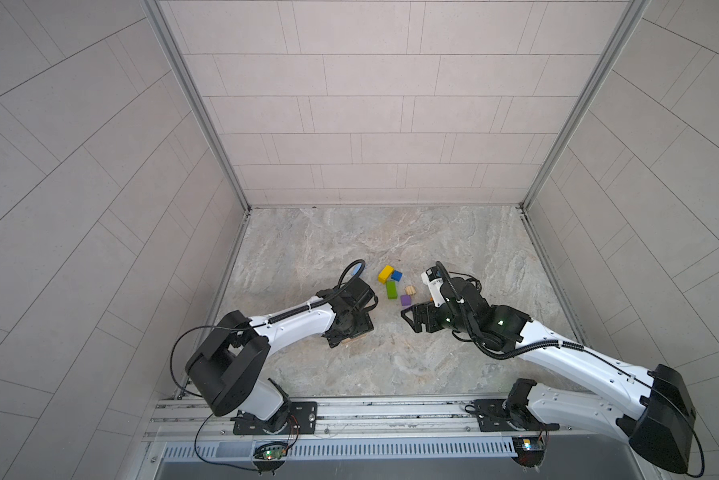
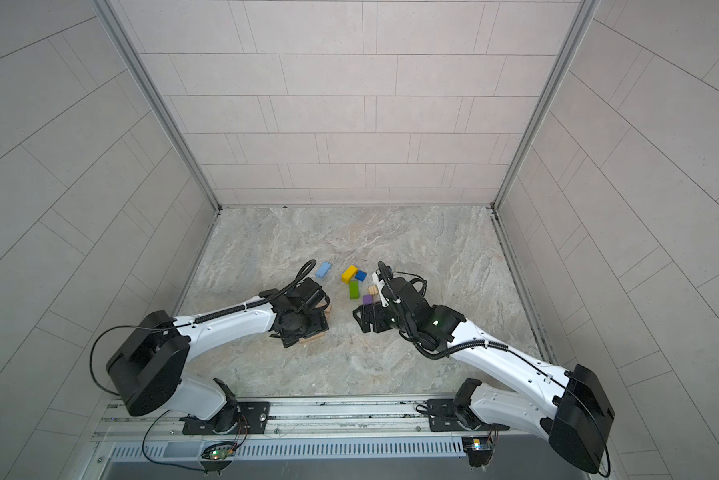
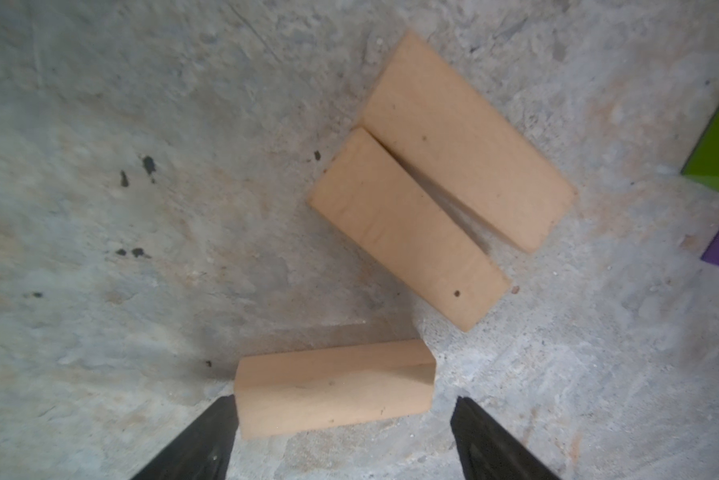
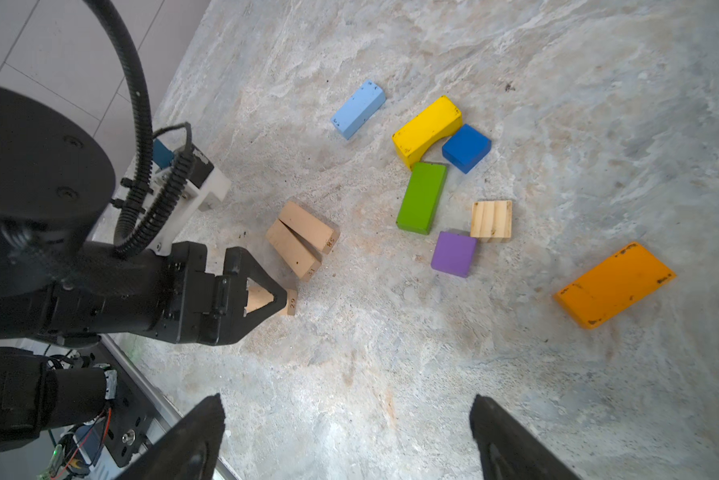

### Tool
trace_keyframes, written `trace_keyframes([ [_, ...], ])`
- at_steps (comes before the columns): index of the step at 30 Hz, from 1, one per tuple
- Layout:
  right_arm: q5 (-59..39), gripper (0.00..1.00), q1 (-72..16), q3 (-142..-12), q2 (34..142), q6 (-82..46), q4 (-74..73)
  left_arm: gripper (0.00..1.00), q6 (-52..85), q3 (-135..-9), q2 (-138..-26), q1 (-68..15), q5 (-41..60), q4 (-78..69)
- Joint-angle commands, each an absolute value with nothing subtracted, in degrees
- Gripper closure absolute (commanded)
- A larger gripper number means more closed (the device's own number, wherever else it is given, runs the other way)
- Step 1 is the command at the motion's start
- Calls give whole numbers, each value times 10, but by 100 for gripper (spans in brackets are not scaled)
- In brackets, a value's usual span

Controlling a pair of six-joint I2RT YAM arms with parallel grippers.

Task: Build the wood block tower
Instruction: 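Grasp the set-down wood bar with the left gripper while the right gripper draws back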

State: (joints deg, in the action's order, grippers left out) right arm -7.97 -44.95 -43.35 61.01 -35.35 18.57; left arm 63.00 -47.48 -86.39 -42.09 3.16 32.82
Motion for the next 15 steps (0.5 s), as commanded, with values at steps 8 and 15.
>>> trace_keyframes([
  [8,-88,6,-440,-434,614,-340,205,13,614,-487,-889,-426,30,333],
  [15,-87,7,-435,-435,616,-342,205,12,606,-496,-903,-429,28,341],
])
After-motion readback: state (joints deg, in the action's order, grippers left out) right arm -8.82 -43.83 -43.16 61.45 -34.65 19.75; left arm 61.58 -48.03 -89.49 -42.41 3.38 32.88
